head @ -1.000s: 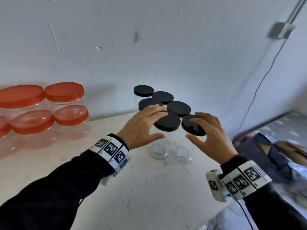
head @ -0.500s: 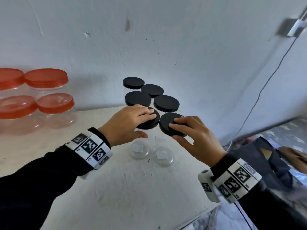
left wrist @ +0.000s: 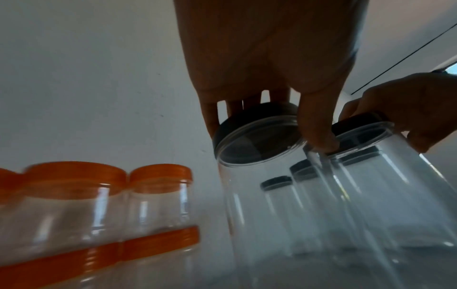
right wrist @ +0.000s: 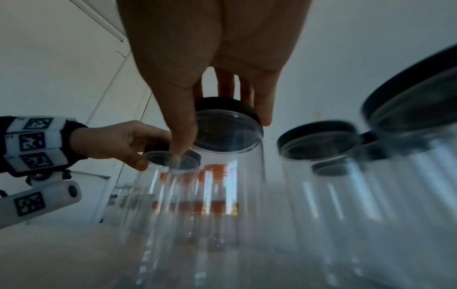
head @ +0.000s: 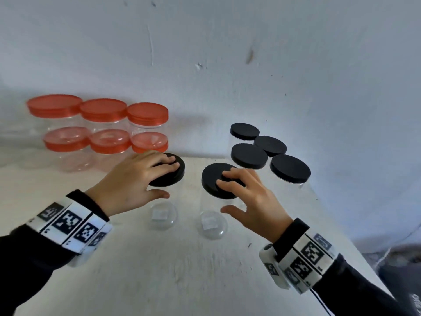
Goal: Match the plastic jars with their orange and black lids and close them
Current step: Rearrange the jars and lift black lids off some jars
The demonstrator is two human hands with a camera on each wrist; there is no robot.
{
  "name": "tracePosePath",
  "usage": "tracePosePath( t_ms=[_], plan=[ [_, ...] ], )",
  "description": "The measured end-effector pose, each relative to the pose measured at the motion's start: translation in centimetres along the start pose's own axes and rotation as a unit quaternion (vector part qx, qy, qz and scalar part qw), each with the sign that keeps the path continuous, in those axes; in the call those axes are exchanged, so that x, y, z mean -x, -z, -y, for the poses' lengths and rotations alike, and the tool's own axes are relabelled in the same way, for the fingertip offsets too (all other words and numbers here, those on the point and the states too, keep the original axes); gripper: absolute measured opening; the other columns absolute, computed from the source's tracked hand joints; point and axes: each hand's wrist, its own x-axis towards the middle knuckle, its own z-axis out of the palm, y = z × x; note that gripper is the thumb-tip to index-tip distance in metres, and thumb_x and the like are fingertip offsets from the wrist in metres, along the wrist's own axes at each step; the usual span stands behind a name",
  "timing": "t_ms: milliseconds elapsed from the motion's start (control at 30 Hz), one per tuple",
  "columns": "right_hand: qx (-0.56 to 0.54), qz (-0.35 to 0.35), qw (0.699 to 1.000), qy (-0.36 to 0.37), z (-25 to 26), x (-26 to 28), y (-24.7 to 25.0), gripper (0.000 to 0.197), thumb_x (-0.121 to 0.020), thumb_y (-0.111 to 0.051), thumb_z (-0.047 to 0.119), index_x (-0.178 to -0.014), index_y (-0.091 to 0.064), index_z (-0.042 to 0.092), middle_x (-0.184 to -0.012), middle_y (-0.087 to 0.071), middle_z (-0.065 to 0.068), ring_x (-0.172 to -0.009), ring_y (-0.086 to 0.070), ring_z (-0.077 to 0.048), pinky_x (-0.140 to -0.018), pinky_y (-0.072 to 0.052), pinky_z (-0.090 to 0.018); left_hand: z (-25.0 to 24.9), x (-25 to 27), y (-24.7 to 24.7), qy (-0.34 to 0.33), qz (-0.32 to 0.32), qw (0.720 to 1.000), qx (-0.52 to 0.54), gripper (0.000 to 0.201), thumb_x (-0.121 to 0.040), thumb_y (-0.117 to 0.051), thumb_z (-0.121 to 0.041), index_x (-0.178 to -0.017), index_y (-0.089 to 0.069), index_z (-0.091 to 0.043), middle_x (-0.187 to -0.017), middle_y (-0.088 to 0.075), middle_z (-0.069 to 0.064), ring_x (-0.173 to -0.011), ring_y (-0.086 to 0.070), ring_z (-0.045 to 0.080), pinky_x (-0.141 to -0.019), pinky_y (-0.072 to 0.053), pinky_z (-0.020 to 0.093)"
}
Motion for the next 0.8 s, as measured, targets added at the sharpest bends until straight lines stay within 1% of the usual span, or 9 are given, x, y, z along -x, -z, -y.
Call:
tracePosePath(
  t_ms=[67,133,200,267,367,467,567,700,800],
  plan=[
    [-0.009,-0.002,1.0,-0.006,0.2,-2.4,-2.1,0.049,-0.066,-0.073,0.022,-0.112,-0.06,0.012,-0.112,-0.06,-0.014,-0.109,-0.042,-0.022,-0.056,-0.055,-0.036,1.3,1.1,0.8,0.041,-0.012,0.999,-0.032,0.062,-0.066,-0.063,-0.048,-0.114,-0.065,-0.009,-0.111,-0.064,0.007,-0.106,-0.046,0.016,-0.079,-0.047,0.038],
    [-0.025,0.002,0.999,-0.036,-0.1,-4.7,-3.9,0.049,-0.064,-0.08,0.016,-0.11,-0.064,0.009,-0.112,-0.059,-0.015,-0.11,-0.044,-0.027,-0.061,-0.055,-0.04,2.4,1.8,1.2,0.075,-0.019,0.995,-0.064,0.061,-0.06,-0.077,-0.04,-0.111,-0.066,-0.008,-0.105,-0.065,0.008,-0.102,-0.052,0.021,-0.074,-0.049,0.043],
    [-0.047,0.009,0.996,-0.082,-0.5,-7.0,-5.6,0.049,-0.066,-0.082,0.014,-0.112,-0.064,0.009,-0.117,-0.055,-0.016,-0.114,-0.044,-0.036,-0.075,-0.054,-0.049,3.4,2.2,1.4,0.11,-0.023,0.99,-0.082,0.063,-0.058,-0.081,-0.04,-0.111,-0.066,-0.01,-0.103,-0.064,0.006,-0.098,-0.058,0.027,-0.075,-0.047,0.045],
    [-0.055,0.011,0.99,-0.133,-1.2,-9.0,-7.1,0.049,-0.071,-0.079,0.016,-0.117,-0.062,0.013,-0.129,-0.044,-0.015,-0.123,-0.034,-0.038,-0.092,-0.045,-0.053,4.1,2.5,1.3,0.137,-0.03,0.987,-0.079,0.063,-0.06,-0.071,-0.047,-0.112,-0.064,-0.013,-0.105,-0.062,0.003,-0.101,-0.052,0.023,-0.078,-0.045,0.046],
    [-0.07,0.014,0.98,-0.187,-2.3,-11.5,-9.2,0.049,-0.077,-0.074,0.019,-0.122,-0.056,0.021,-0.147,-0.021,-0.012,-0.135,-0.018,-0.036,-0.108,-0.029,-0.049,5.0,2.5,0.7,0.171,-0.039,0.983,-0.053,0.062,-0.062,-0.071,-0.048,-0.113,-0.062,-0.014,-0.109,-0.059,0.003,-0.105,-0.038,0.016,-0.084,-0.038,0.046],
    [-0.102,0.026,0.97,-0.22,-3.0,-13.3,-10.6,0.05,-0.082,-0.069,0.013,-0.128,-0.05,0.022,-0.151,-0.012,-0.011,-0.135,-0.021,-0.035,-0.108,-0.028,-0.042,5.6,2.2,0.1,0.192,-0.044,0.98,-0.011,0.062,-0.064,-0.075,-0.045,-0.115,-0.06,-0.013,-0.115,-0.053,0.004,-0.111,-0.034,0.015,-0.091,-0.03,0.042],
    [-0.11,0.018,0.966,-0.235,-3.7,-14.8,-11.6,0.051,-0.083,-0.068,0.012,-0.129,-0.049,0.019,-0.15,-0.017,-0.011,-0.131,-0.027,-0.035,-0.106,-0.031,-0.04,6.4,1.8,-0.3,0.204,-0.043,0.978,0.022,0.062,-0.064,-0.081,-0.036,-0.117,-0.059,-0.012,-0.121,-0.049,0.005,-0.115,-0.039,0.019,-0.095,-0.032,0.036],
    [-0.105,0.006,0.964,-0.243,-4.6,-16.3,-12.7,0.055,-0.081,-0.071,0.015,-0.131,-0.047,0.016,-0.149,-0.02,-0.011,-0.129,-0.028,-0.034,-0.105,-0.032,-0.04,6.9,1.3,-0.7,0.208,-0.045,0.977,0.033,0.061,-0.066,-0.079,-0.036,-0.118,-0.058,-0.012,-0.123,-0.048,0.004,-0.114,-0.042,0.023,-0.093,-0.032,0.032],
    [-0.114,-0.001,0.962,-0.25,-5.2,-17.0,-13.3,0.064,-0.08,-0.072,0.017,-0.137,-0.042,0.014,-0.149,-0.021,-0.01,-0.13,-0.028,-0.031,-0.106,-0.029,-0.036,7.2,1.1,-0.8,0.205,-0.046,0.977,0.033,0.06,-0.067,-0.078,-0.036,-0.118,-0.058,-0.012,-0.123,-0.049,0.004,-0.114,-0.043,0.024,-0.093,-0.031,0.032]
  ],
)
